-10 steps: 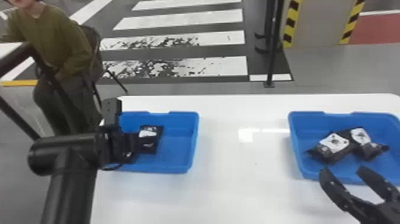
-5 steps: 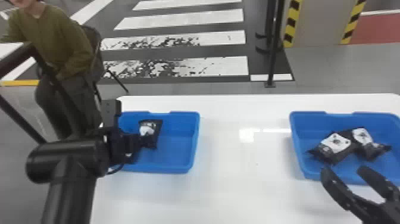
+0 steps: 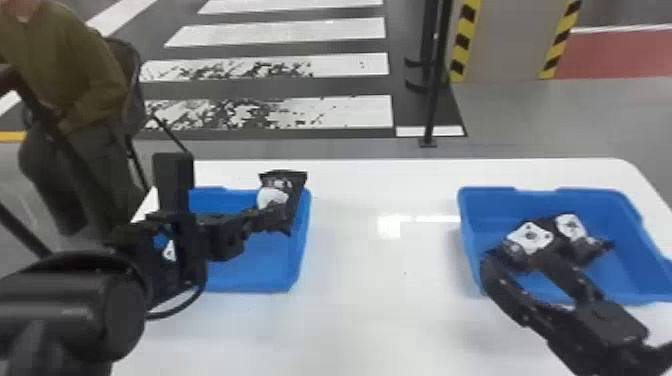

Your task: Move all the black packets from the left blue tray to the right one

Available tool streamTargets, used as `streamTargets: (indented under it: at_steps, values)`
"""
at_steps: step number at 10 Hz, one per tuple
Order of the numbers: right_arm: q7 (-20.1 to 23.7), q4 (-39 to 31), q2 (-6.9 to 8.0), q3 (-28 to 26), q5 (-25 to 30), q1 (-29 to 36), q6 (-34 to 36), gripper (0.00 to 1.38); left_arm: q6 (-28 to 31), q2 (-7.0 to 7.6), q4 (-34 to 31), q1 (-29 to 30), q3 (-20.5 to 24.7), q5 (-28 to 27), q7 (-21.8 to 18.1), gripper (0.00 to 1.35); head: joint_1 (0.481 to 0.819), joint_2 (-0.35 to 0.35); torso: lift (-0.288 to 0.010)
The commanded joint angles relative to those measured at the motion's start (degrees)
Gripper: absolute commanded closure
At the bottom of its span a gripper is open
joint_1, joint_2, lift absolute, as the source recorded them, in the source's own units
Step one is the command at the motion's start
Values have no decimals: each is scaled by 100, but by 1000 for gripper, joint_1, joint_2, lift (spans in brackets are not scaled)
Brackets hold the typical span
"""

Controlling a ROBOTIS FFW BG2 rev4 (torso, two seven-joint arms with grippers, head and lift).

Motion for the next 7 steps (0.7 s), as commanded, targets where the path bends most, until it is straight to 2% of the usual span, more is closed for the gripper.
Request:
streamTargets:
  at_steps: [1,4,7]
  values:
    - [133,88,-26,107,-12,-292,170,176,-54,18,-422,256,-389,443,-48,1210,695,62,-140]
    - [238,215,-167,484,-390,-756,367,171,-124,36,-478,340,-983,900,-136,1210,695,-13,-140]
    - [238,397,-299,827,-812,-1136,536,170,-223,80,-478,298,-1474,1209,-163,1211,695,-39,-140]
